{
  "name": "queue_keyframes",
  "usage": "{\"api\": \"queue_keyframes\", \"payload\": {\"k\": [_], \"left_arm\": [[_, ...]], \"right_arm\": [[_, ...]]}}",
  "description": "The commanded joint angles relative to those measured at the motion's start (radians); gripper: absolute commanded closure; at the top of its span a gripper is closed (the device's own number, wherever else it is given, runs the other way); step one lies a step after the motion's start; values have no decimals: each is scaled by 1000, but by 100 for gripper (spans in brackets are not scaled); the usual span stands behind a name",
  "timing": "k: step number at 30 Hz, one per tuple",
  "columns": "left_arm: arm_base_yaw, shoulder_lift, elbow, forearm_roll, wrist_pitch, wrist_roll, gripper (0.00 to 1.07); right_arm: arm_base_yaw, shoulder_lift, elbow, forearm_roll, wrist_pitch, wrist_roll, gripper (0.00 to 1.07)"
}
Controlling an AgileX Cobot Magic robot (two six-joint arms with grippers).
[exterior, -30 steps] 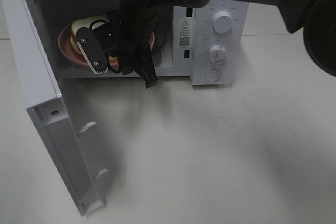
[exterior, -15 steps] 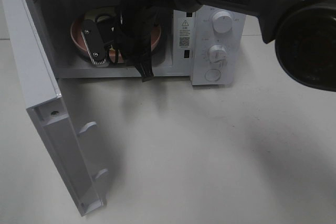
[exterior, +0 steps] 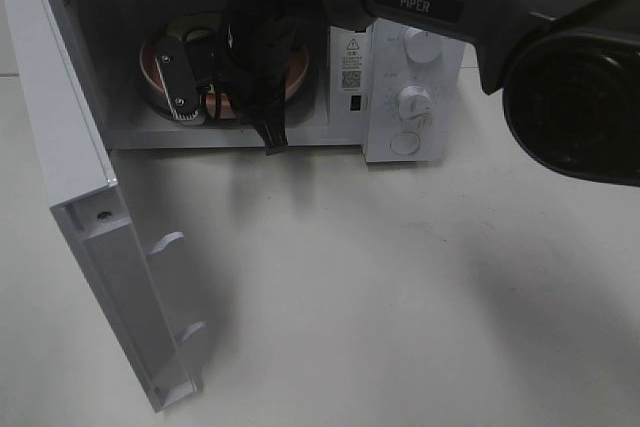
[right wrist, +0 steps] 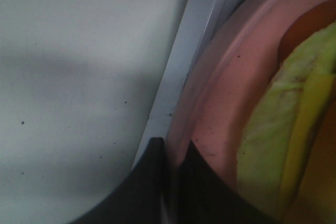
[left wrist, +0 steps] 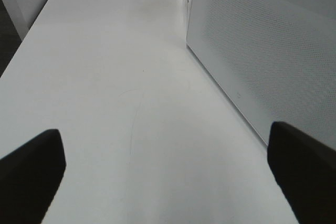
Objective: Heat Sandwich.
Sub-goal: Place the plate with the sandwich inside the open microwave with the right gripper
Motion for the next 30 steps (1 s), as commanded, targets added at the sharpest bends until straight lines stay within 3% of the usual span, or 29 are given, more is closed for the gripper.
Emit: {"api": "queue_keyframes", "payload": {"k": [1, 7, 11, 12, 14, 16, 17, 20, 30], "left_arm": [[-5, -23, 4, -2, -9, 0, 6], [-5, -23, 4, -2, -9, 0, 6], [-5, -23, 4, -2, -9, 0, 6], [-5, -23, 4, -2, -9, 0, 6], [-5, -23, 4, -2, -9, 0, 6], [-5, -23, 4, -2, -9, 0, 6], [-5, -23, 4, -2, -9, 0, 6], [-5, -23, 4, -2, -9, 0, 6], [-5, -23, 4, -2, -9, 0, 6]], "right_arm": [[-1, -5, -13, -14, -39, 29, 104], [-1, -5, -13, -14, -39, 33, 99], [1, -5, -11, -21, -37, 97, 78], [1, -5, -11, -21, -37, 97, 78], [1, -5, -11, -44, -31, 134, 57], [2, -5, -11, -44, -29, 143, 51], [2, -5, -11, -41, -27, 163, 38], [2, -5, -11, -41, -10, 175, 21], [13, -6, -10, -38, -20, 180, 22]]}}
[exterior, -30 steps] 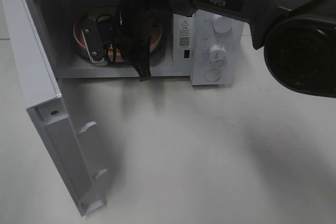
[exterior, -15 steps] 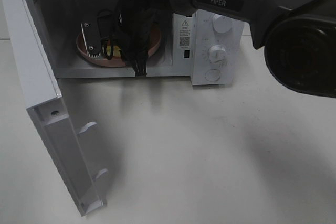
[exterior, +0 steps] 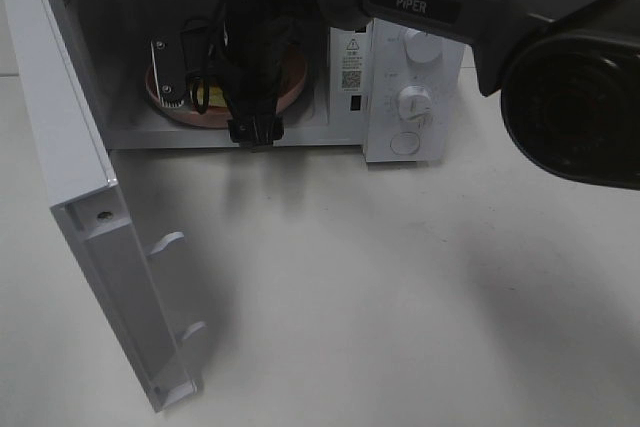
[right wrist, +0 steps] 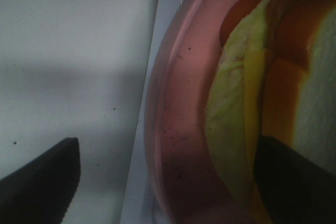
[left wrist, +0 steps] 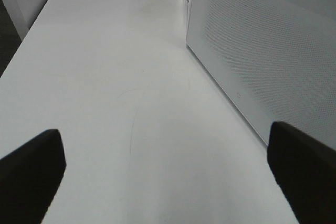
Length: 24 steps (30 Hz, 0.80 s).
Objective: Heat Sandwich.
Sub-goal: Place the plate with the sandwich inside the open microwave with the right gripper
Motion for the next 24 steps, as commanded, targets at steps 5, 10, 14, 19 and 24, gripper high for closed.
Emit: {"api": "queue_keyframes", "payload": {"k": [5, 10, 14, 19, 24], "left_arm": [[-5, -23, 4, -2, -9, 0, 6], [-5, -23, 4, -2, -9, 0, 6], [-5, -23, 4, -2, -9, 0, 6], [-5, -23, 4, -2, -9, 0, 6], [-5, -23, 4, -2, -9, 0, 6]], "right_arm": [[3, -20, 27, 1, -42, 19, 23], [3, -24, 47, 0, -54, 20, 25], [3, -43, 75, -3, -88, 26, 26], [3, -79, 149, -35, -129, 43, 27], [3, -142, 276, -33, -199, 47, 30]]}}
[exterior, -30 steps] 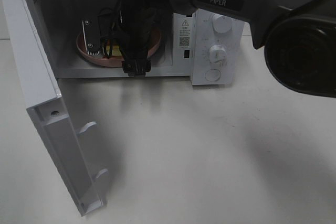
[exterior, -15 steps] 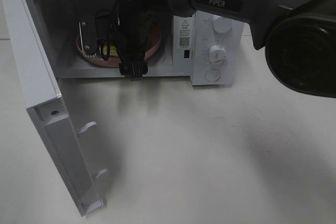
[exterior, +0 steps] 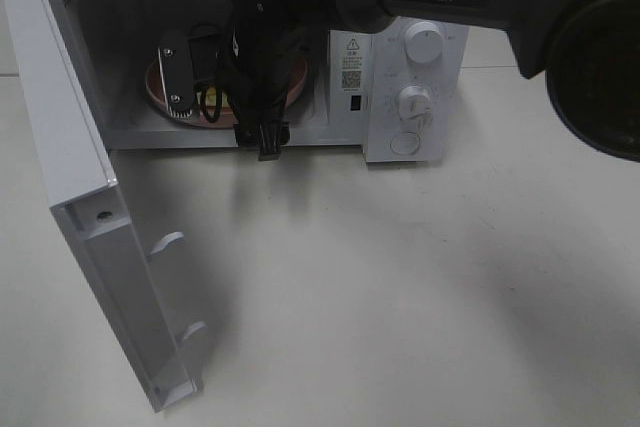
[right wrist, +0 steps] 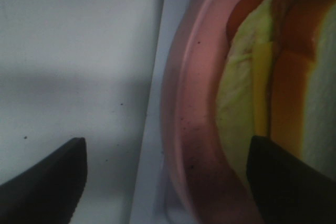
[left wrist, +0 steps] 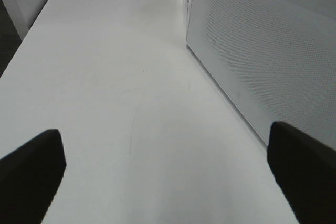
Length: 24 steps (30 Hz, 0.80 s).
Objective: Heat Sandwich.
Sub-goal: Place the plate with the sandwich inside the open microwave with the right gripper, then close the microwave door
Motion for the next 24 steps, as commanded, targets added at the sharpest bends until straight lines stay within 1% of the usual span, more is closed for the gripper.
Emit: {"api": "queue_keyframes", "payload": {"k": [1, 2, 3, 4, 5, 6, 8, 9, 10, 11, 14, 15, 16, 17, 19, 20, 21, 24], "left_arm": [[-5, -23, 4, -2, -9, 0, 6], [-5, -23, 4, -2, -9, 0, 6], [-5, -23, 4, -2, -9, 0, 6], [-5, -23, 4, -2, -9, 0, 6], [-5, -23, 4, -2, -9, 0, 6], [-5, -23, 4, -2, -9, 0, 6], [-5, -23, 4, -2, -9, 0, 6], [-5, -23, 4, -2, -9, 0, 6], [-5, -23, 4, -2, -9, 0, 6], [-5, -23, 4, -2, -9, 0, 6], [-5, -23, 4, -2, -9, 0, 6], [-5, -23, 4, -2, -9, 0, 6], [-5, -23, 4, -2, -9, 0, 6], [-5, -23, 4, -2, -9, 0, 6], [-5, -23, 4, -2, -9, 0, 6], [-5, -23, 4, -2, -9, 0, 6], [-5, -23, 4, -2, -9, 0, 6], [-5, -23, 4, -2, -9, 0, 6]], "right_arm": [[3, -57, 84, -4, -67, 6, 31], [3, -57, 84, -4, -67, 6, 31], [3, -68, 112, -4, -88, 6, 31], [3, -100, 173, -4, -132, 6, 31], [3, -115, 201, -4, -156, 6, 31], [3, -115, 201, -4, -156, 6, 31], [3, -154, 270, -4, -219, 6, 31], [3, -196, 351, -5, -295, 6, 31], [3, -212, 392, -6, -325, 6, 31], [3, -212, 392, -6, -325, 6, 31], [3, -290, 537, -7, -453, 6, 31], [3, -309, 566, -10, -475, 6, 31], [3, -309, 566, -10, -475, 6, 31], [3, -343, 629, -17, -521, 9, 31], [3, -380, 695, -21, -562, 33, 31], [3, -380, 695, -21, -562, 33, 31], [3, -411, 755, -21, -595, 53, 31], [3, -461, 837, -21, -627, 62, 31]]}}
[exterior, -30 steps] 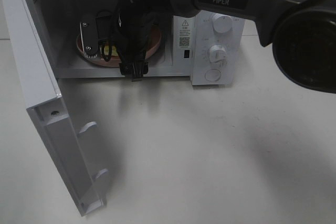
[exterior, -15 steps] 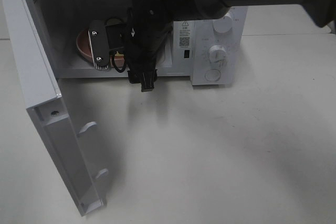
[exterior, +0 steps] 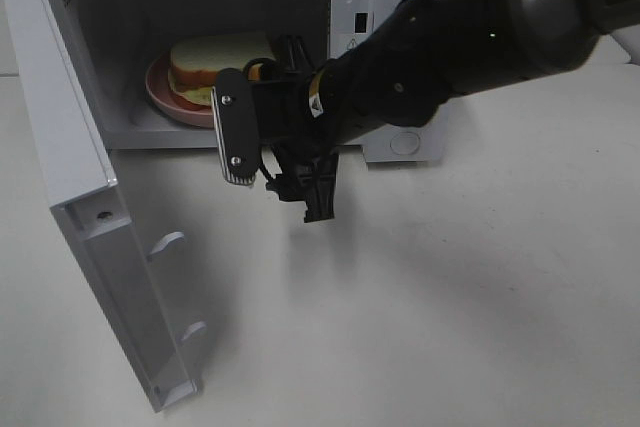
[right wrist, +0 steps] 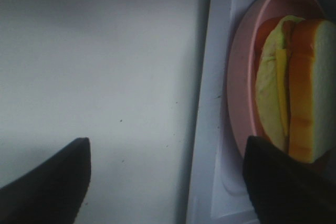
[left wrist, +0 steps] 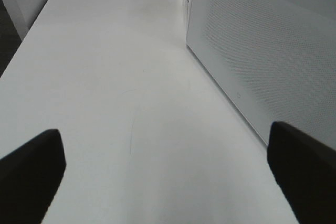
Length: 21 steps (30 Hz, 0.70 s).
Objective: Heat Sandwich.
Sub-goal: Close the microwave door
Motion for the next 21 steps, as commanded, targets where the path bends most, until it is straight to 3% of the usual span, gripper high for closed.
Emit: {"api": "queue_keyframes", "payload": {"k": [1, 8, 21], "left_arm": [[-5, -23, 4, -2, -9, 0, 6], [-5, -23, 4, -2, -9, 0, 6], [-5, -23, 4, -2, -9, 0, 6]], "right_arm": [[3, -50, 64, -7, -43, 23, 31], [3, -184, 246, -7, -97, 98, 31], [3, -427, 457, 2, -78, 357, 31]]}}
